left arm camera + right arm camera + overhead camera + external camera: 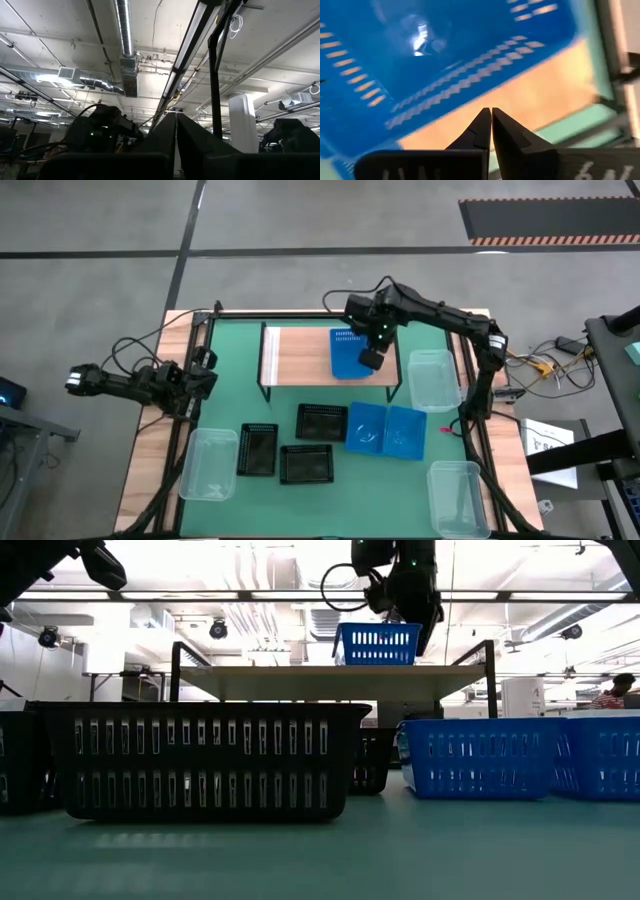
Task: Stack baskets on shelf by color
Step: Put the bottom blue bin on the shelf, then put the middle transparent bin on the shelf
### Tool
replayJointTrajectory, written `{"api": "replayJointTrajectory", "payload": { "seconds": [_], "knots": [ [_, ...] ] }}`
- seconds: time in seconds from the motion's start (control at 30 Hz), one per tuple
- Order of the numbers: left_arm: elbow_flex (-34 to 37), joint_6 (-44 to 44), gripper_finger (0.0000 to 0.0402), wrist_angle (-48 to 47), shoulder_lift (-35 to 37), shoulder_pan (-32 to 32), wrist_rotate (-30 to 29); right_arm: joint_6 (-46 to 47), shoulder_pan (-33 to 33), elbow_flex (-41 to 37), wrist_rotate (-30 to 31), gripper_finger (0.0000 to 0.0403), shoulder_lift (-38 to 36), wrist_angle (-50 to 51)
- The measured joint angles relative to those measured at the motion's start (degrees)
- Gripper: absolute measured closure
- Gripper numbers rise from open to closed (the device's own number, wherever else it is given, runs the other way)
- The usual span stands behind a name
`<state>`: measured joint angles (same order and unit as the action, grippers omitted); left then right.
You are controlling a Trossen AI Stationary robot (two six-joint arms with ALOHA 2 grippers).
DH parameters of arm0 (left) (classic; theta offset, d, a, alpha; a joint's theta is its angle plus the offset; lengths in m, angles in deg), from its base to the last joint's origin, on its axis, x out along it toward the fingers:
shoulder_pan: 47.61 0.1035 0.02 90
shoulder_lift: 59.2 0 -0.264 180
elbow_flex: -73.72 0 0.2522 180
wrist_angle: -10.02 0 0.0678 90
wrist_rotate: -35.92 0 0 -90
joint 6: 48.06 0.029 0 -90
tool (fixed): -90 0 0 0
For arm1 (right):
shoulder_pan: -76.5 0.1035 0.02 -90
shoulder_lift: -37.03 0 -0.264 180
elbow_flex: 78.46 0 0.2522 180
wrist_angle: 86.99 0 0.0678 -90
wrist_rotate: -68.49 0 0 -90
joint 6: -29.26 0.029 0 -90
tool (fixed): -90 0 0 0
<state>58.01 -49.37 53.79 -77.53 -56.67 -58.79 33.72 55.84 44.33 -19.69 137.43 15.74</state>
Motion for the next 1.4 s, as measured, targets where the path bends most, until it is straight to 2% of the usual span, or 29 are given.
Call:
{"api": "replayJointTrajectory", "payload": {
  "seconds": [0.33,0.77,1.03,1.1,1.27,1.4],
  "knots": [
    [0.0,0.0,0.0402,-0.1,0.0,0.0,0.0,0.8,4.2,-1.8,-0.9,0.0394,0.0,-9.6],
    [0.0,0.1,0.0402,-0.1,0.0,0.0,0.0,0.1,4.8,-1.8,-0.3,0.0394,0.0,-14.8],
    [0.0,0.1,0.0402,-0.1,0.0,0.0,0.0,-0.5,5.2,-1.8,-0.1,0.0394,-1.2,-14.3],
    [0.0,0.1,0.0402,-0.2,0.0,0.0,0.0,-0.5,6.3,-1.8,1.1,0.0394,-2.8,-14.3],
    [0.0,0.1,0.0402,-1.6,0.0,0.0,0.0,0.8,12.0,-3.1,9.1,0.0394,-8.2,-14.5],
    [0.0,0.0,0.0402,-1.8,-1.0,0.0,0.0,3.1,18.2,-6.8,10.4,0.0394,-13.6,-16.8]
  ]
}}
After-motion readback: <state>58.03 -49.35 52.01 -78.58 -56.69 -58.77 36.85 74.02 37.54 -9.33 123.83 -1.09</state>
